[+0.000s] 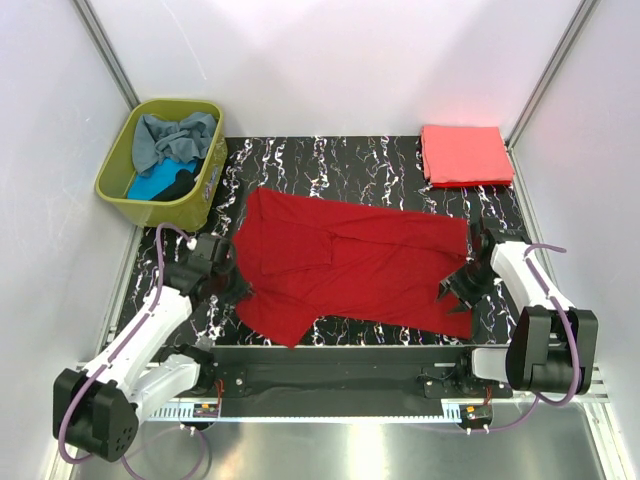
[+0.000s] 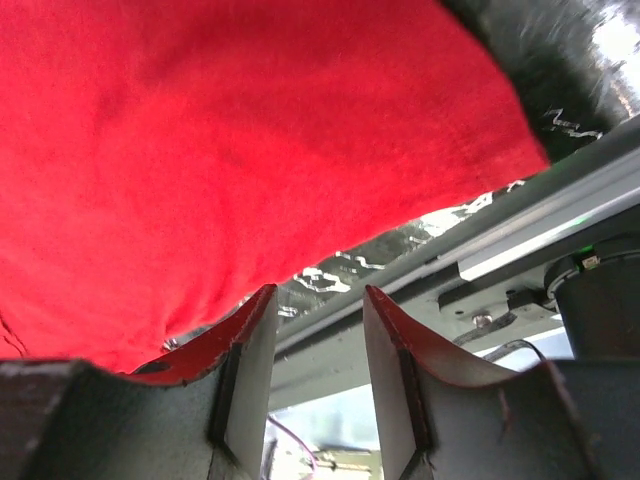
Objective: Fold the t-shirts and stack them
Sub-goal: Fold the tshirt
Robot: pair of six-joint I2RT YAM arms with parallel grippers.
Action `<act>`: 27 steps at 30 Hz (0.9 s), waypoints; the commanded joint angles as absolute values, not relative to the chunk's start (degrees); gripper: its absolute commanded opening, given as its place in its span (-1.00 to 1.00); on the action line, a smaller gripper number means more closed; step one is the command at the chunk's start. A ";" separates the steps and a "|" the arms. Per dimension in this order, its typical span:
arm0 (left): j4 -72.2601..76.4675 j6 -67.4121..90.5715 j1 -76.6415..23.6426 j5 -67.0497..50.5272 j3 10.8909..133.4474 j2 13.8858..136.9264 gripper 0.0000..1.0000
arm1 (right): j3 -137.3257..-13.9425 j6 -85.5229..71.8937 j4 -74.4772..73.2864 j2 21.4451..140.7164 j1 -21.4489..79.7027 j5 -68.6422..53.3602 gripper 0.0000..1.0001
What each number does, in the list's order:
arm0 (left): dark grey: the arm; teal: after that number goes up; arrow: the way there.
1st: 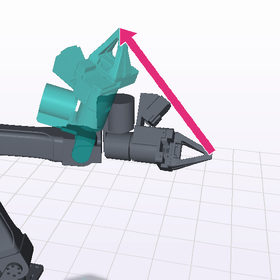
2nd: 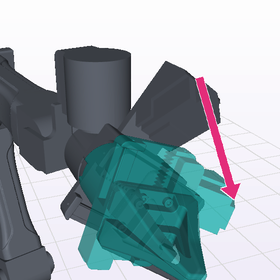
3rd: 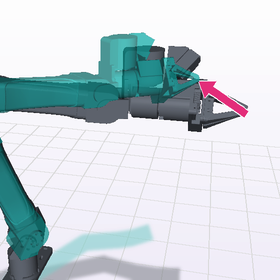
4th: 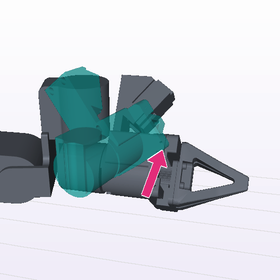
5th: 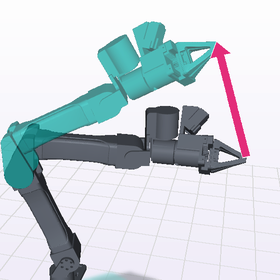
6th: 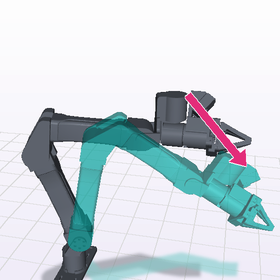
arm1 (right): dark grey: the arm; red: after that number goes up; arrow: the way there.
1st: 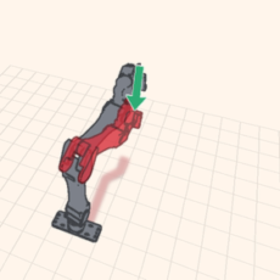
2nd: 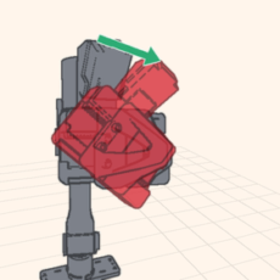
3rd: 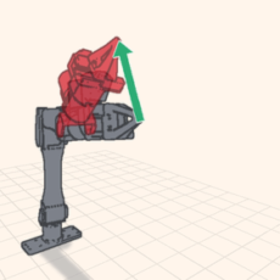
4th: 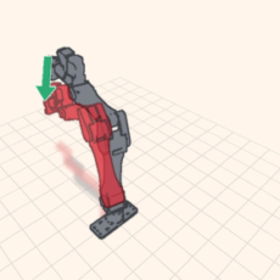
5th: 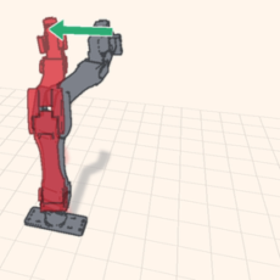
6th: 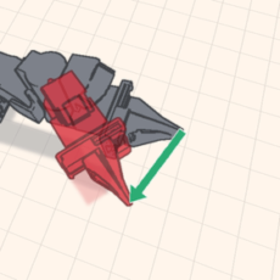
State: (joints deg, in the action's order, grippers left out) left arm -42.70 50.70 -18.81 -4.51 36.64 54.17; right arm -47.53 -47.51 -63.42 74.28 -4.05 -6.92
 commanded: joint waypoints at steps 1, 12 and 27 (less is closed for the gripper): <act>-40.78 46.94 -18.98 -4.40 39.72 53.17 -1.00 | -48.78 -50.80 -59.53 76.54 -4.66 -1.59 -0.06; -36.65 44.56 -18.98 -7.91 37.09 58.61 -1.00 | -61.42 -40.35 -37.98 90.41 -3.52 -12.57 -0.58; -47.20 41.50 -16.61 4.21 43.48 58.62 -0.20 | -71.81 -33.84 -39.11 99.93 -2.55 -12.39 -0.58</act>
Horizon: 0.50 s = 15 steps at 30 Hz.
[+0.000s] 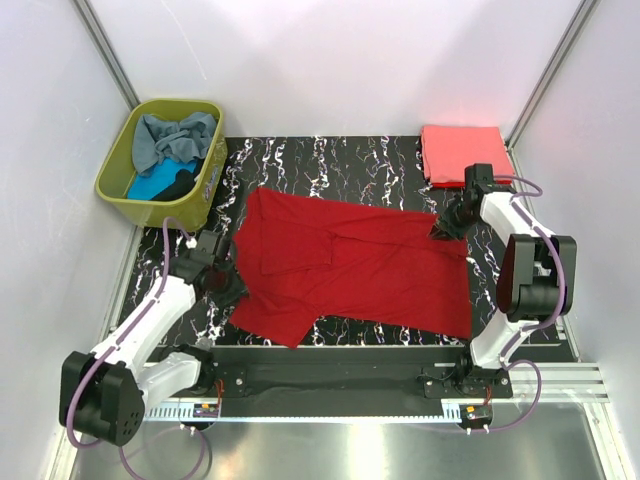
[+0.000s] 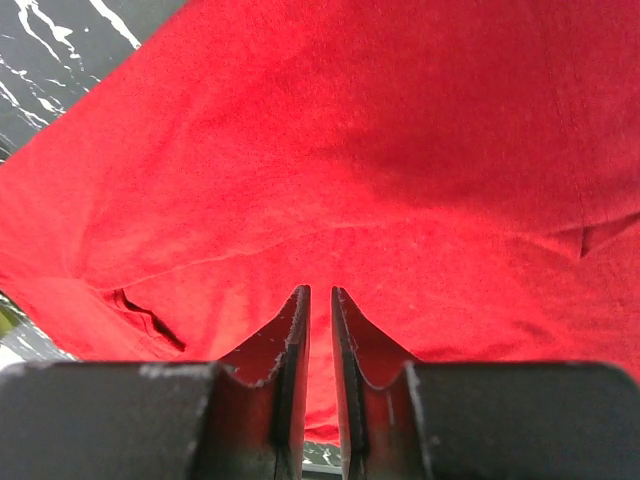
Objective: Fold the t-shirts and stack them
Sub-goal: Fold the tshirt
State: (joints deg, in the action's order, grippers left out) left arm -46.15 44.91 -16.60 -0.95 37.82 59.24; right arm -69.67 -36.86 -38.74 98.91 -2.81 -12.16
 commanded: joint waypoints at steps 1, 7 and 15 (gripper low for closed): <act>-47.11 40.53 -16.79 6.57 44.81 59.06 -0.17 | -71.98 -33.49 -39.29 100.11 -2.46 -12.48 -0.57; -35.65 33.23 -18.98 0.66 54.40 67.22 -0.22 | -74.61 -31.30 -42.62 102.21 -2.46 -13.01 -0.55; -29.45 36.21 -20.48 -5.19 69.07 94.99 -0.43 | -77.69 -26.81 -43.68 106.42 -2.46 -12.13 -0.54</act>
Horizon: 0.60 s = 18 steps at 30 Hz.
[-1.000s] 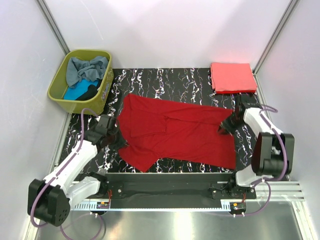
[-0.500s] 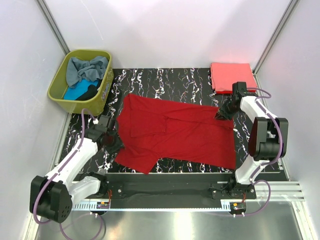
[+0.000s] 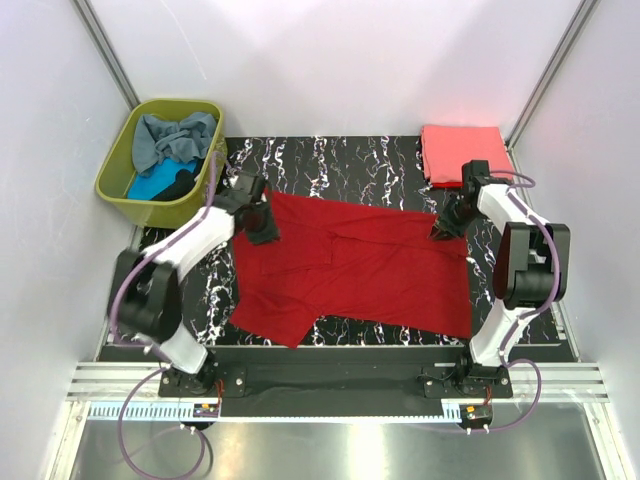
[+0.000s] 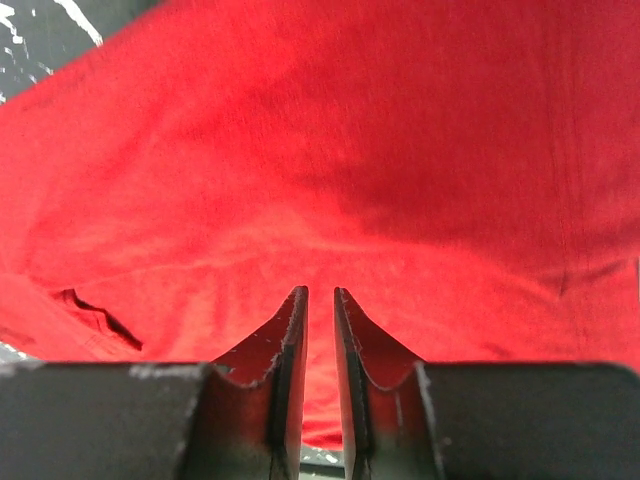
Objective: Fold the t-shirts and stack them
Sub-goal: Fold the tshirt
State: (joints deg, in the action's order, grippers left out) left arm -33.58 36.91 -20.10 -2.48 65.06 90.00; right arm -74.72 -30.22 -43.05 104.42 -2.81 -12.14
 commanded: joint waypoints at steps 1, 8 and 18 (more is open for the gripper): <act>-28.57 36.04 -20.39 -4.75 70.39 96.66 -0.44 | -78.83 -25.85 -43.77 107.13 -2.46 -11.95 -0.54; -28.56 38.31 -18.55 -3.87 78.39 109.40 -0.41 | -83.49 -24.00 -42.98 114.43 -2.46 -9.67 -0.54; -31.37 36.30 -14.50 -3.16 89.81 122.33 -0.46 | -94.30 -22.15 -43.15 126.11 -2.46 -8.96 -0.49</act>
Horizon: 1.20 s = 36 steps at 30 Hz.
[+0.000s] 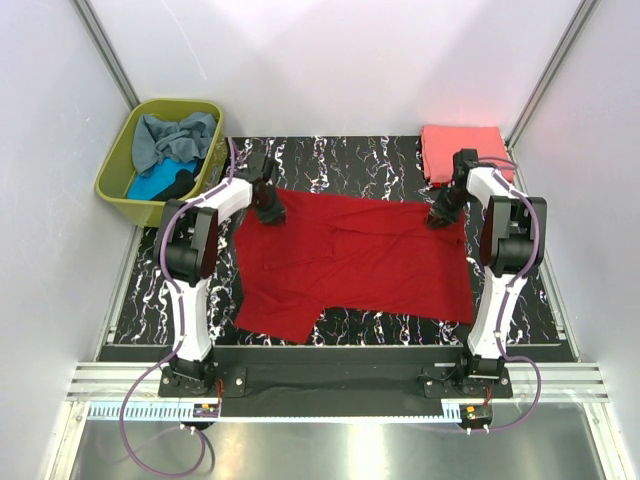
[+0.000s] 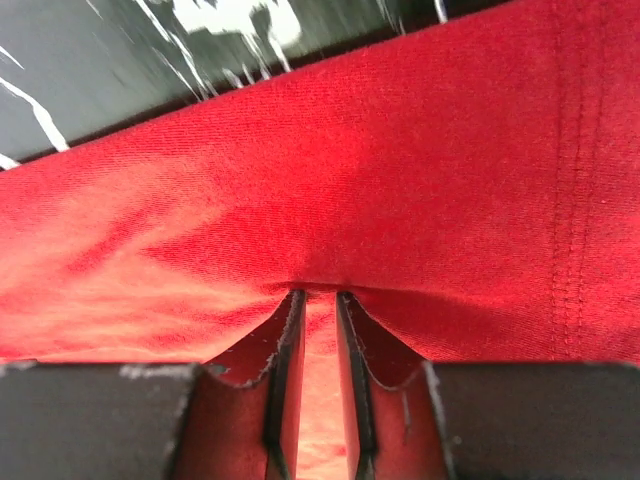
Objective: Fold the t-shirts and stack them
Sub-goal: Fold the tshirt
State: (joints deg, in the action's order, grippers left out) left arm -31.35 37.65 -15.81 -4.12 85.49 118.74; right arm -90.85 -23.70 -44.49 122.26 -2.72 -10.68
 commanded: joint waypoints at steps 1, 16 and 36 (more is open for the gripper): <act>-32.07 36.12 -14.15 -3.77 91.04 123.39 -0.46 | -95.70 -22.76 -43.07 126.73 -2.46 -9.23 -0.49; -37.18 29.98 -12.65 -2.55 93.92 111.94 -0.30 | -97.93 -24.52 -50.45 117.44 -2.55 -6.59 0.09; -37.97 43.24 -12.30 -2.99 38.94 74.35 -0.35 | -65.13 -33.31 -51.86 86.94 -2.46 -18.38 0.28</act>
